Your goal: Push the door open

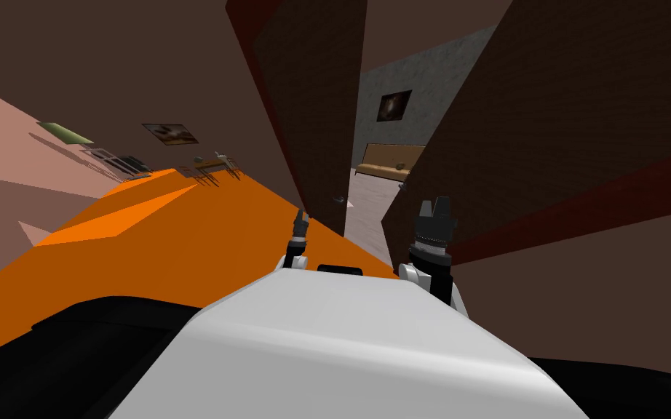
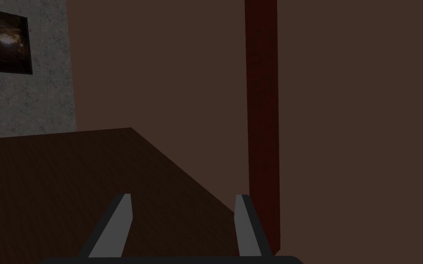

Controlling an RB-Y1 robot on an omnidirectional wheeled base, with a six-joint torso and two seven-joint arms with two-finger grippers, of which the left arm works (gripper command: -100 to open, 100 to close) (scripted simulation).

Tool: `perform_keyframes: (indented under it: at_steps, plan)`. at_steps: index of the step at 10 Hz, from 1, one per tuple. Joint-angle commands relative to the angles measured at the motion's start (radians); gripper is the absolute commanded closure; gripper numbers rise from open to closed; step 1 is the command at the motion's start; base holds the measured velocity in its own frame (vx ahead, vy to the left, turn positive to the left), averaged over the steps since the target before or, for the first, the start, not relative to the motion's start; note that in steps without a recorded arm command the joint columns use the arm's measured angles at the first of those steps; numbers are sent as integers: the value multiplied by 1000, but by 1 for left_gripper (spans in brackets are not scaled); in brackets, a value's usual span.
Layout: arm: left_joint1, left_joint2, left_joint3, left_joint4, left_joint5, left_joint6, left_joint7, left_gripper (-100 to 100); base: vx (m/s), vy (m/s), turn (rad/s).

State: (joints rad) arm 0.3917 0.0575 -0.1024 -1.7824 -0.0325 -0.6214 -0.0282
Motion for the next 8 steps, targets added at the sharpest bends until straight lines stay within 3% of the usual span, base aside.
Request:
perform_keyframes:
  at_steps: [1, 8]
  plan:
    - [-12, 4, -12, 45, -1, -7, 4, -100, 99, 52, -79]
    - [-76, 14, -63, 249, -6, -35, 22, -100, 93, 56, -92]
